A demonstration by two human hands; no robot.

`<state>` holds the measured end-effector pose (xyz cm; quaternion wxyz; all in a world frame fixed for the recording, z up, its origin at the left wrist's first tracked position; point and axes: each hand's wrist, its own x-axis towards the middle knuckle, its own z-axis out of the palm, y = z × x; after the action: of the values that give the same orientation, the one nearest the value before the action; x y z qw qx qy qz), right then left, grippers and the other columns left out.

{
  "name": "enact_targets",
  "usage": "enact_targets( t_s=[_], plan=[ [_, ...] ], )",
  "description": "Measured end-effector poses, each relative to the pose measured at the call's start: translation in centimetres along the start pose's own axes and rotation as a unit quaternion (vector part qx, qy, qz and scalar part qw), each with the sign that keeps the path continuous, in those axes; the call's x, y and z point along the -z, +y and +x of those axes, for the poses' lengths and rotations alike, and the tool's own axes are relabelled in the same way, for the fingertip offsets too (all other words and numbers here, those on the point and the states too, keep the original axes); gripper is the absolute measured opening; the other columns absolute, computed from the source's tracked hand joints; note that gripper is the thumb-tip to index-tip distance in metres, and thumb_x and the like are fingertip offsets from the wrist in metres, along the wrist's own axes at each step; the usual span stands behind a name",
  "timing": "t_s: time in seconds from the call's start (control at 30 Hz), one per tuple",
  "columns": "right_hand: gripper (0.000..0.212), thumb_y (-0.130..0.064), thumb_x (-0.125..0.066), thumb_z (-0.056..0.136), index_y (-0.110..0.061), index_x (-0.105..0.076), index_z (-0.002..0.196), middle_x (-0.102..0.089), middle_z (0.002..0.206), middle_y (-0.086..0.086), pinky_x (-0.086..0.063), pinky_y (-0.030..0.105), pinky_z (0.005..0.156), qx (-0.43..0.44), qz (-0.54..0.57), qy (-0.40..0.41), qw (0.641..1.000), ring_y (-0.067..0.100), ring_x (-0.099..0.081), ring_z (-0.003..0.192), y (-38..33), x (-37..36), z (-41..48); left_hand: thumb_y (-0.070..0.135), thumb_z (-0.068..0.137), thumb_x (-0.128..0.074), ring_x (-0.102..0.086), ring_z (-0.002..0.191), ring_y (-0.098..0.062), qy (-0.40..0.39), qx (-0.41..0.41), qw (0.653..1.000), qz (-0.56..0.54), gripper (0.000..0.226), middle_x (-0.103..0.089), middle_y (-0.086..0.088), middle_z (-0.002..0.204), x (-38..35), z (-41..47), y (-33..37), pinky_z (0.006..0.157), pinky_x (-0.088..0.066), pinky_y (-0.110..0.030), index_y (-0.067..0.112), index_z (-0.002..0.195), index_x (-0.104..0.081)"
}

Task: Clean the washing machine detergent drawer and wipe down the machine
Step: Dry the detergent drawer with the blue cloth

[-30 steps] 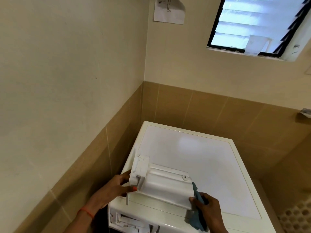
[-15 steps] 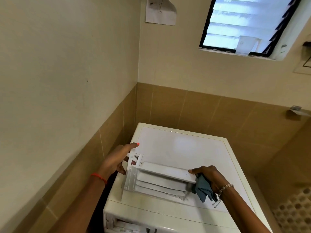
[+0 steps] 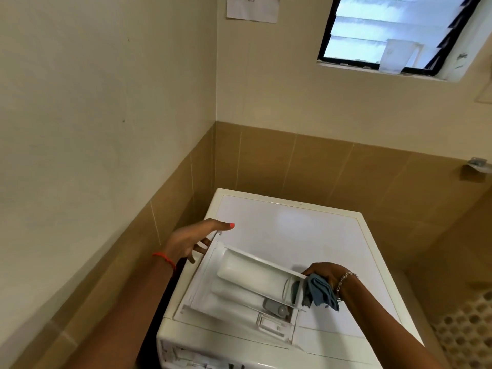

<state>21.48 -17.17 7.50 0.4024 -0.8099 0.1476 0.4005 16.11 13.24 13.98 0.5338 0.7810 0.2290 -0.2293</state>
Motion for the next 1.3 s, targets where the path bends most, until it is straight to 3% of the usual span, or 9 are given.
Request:
enact_targets(
  t_s=[0.13,0.4,0.5,0.57,0.83,0.97,1.1,1.17,1.3],
  plan=[
    [0.025,-0.011,-0.053,0.089,-0.007,-0.064,0.066,-0.06,0.06,0.007,-0.046,0.026,0.061,0.023,-0.06,0.009,0.998,0.018,-0.053,0.055,0.5,-0.7,1.6,0.047,0.088,-0.054,-0.047,0.114,-0.029,-0.016,-0.025,0.999,0.014,0.058,-0.043,-0.01,0.137,-0.4,1.2,0.0,0.098,-0.043,-0.046,0.03,0.14,-0.035],
    [0.022,-0.011,-0.061,0.086,0.008,-0.058,0.074,-0.059,0.074,0.02,-0.048,0.037,0.067,-0.046,0.088,0.029,0.995,0.031,-0.054,0.066,1.0,0.1,3.6,0.043,0.097,-0.036,-0.024,0.14,-0.028,0.04,-0.081,0.995,0.033,0.056,-0.028,-0.005,0.152,-1.8,3.8,-1.3,0.11,-0.024,-0.044,0.017,0.145,-0.029],
    [0.023,-0.009,-0.066,0.082,0.012,-0.061,0.092,-0.063,0.094,0.028,-0.052,0.046,0.079,-0.01,0.151,0.072,0.986,0.038,-0.059,0.082,1.1,1.4,3.2,0.047,0.094,-0.036,-0.053,0.105,-0.019,0.062,-0.082,0.994,0.034,0.044,-0.057,-0.006,0.112,-2.0,4.8,-2.6,0.091,-0.036,-0.03,0.014,0.114,-0.057],
    [0.034,-0.009,-0.064,0.083,0.016,-0.058,0.105,-0.061,0.105,0.031,-0.054,0.045,0.073,0.018,0.211,0.081,0.974,0.039,-0.059,0.085,1.3,2.2,3.0,0.056,0.087,-0.037,-0.04,0.068,-0.005,0.083,-0.079,0.993,0.025,0.033,-0.042,0.006,0.075,-1.9,5.7,-3.4,0.067,-0.032,-0.022,0.025,0.077,-0.045],
    [0.025,-0.019,-0.049,0.092,0.001,-0.064,0.091,-0.068,0.069,0.015,-0.053,0.025,0.045,0.107,0.442,-0.033,0.89,0.024,-0.063,0.053,1.0,2.4,-1.0,0.044,0.096,-0.039,-0.025,0.057,-0.005,0.105,-0.063,0.992,-0.001,0.039,-0.027,0.007,0.064,-2.2,6.5,-3.9,0.054,-0.021,-0.02,0.026,0.063,-0.028],
    [0.018,-0.013,-0.053,0.089,0.0,-0.06,0.1,-0.065,0.067,0.015,-0.051,0.024,0.044,0.124,0.424,-0.053,0.895,0.022,-0.057,0.055,-0.1,1.4,-2.8,0.044,0.096,-0.04,-0.027,0.056,-0.008,0.108,-0.059,0.992,0.033,0.041,-0.029,0.004,0.064,-2.2,7.0,-3.6,0.054,-0.022,-0.021,0.022,0.062,-0.032],
    [0.02,-0.001,-0.051,0.087,0.004,-0.059,0.104,-0.066,0.081,0.022,-0.057,0.029,0.052,0.149,0.426,-0.089,0.888,0.025,-0.064,0.058,-1.2,0.4,-3.8,0.043,0.095,-0.042,-0.043,0.065,-0.013,0.101,-0.066,0.988,0.094,0.035,-0.046,-0.003,0.076,-1.7,6.2,-3.2,0.065,-0.036,-0.027,0.016,0.072,-0.047],
    [0.026,0.004,-0.054,0.084,0.01,-0.057,0.109,-0.063,0.098,0.027,-0.058,0.037,0.066,0.187,0.4,-0.079,0.894,0.033,-0.064,0.079,-1.9,-0.8,-3.6,0.042,0.097,-0.037,-0.054,0.105,-0.025,0.076,-0.065,0.989,0.109,0.042,-0.056,-0.012,0.118,-1.6,5.8,-3.7,0.089,-0.039,-0.031,0.009,0.116,-0.056],
    [0.026,0.004,-0.061,0.08,0.011,-0.063,0.105,-0.064,0.093,0.018,-0.053,0.021,0.065,0.281,0.166,0.05,0.944,0.019,-0.059,0.075,-3.5,-4.8,-2.5,0.04,0.1,-0.025,-0.026,0.14,-0.025,0.076,-0.107,0.99,0.052,0.054,-0.028,-0.009,0.152,-2.1,5.3,-5.1,0.115,-0.021,-0.035,0.011,0.145,-0.028]
  ],
)
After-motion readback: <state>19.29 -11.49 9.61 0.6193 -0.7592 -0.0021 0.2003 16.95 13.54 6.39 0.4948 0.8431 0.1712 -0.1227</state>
